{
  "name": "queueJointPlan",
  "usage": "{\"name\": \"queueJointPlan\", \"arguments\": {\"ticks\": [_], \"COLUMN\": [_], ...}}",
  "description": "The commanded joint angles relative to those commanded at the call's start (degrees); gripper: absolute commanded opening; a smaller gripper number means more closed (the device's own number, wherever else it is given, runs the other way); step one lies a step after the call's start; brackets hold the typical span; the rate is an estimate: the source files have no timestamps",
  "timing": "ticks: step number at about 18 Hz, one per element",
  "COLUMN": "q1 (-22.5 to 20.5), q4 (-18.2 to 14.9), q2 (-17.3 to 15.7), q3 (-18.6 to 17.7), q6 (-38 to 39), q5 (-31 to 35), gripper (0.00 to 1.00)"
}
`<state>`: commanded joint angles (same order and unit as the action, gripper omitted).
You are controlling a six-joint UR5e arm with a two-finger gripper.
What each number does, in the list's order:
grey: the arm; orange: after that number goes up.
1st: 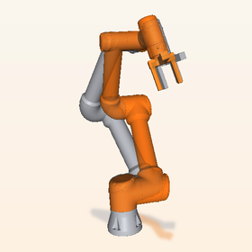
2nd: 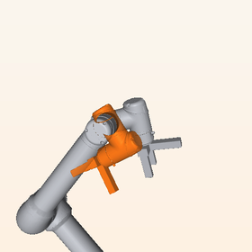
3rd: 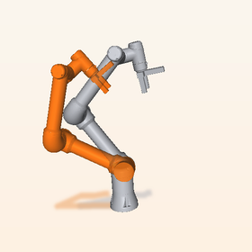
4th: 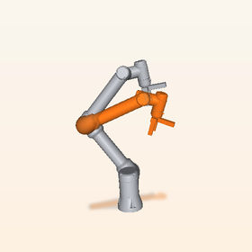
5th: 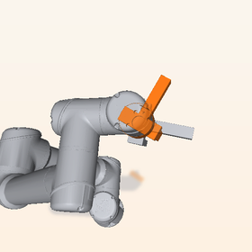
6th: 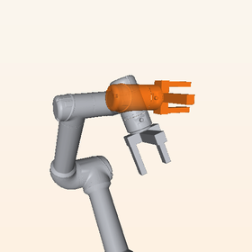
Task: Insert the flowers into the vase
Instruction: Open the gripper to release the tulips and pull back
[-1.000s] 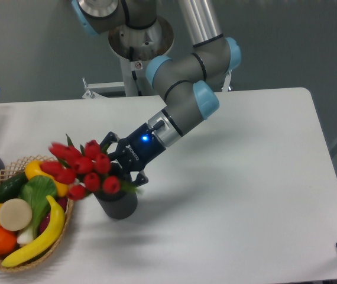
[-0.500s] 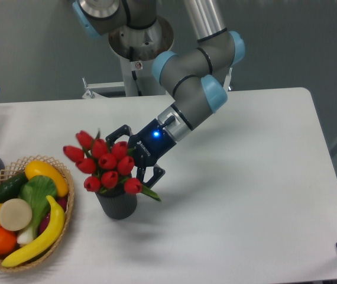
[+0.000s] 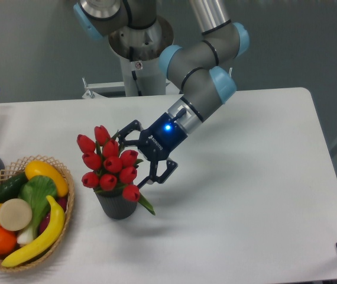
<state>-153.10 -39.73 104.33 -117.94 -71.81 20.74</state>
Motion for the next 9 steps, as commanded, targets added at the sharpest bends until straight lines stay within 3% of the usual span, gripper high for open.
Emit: {"name": "queueJointPlan", "arguments": {"ticks": [6,9], "q1": [-4.3,-6.6], "q4": [0.1,0.0], "q2": [-1.1,-1.2], "q3": [0.2,3.5], "q6": [-0.4,-0.4], "q5": [0.0,0.0], "gripper": [1.0,1.0]}}
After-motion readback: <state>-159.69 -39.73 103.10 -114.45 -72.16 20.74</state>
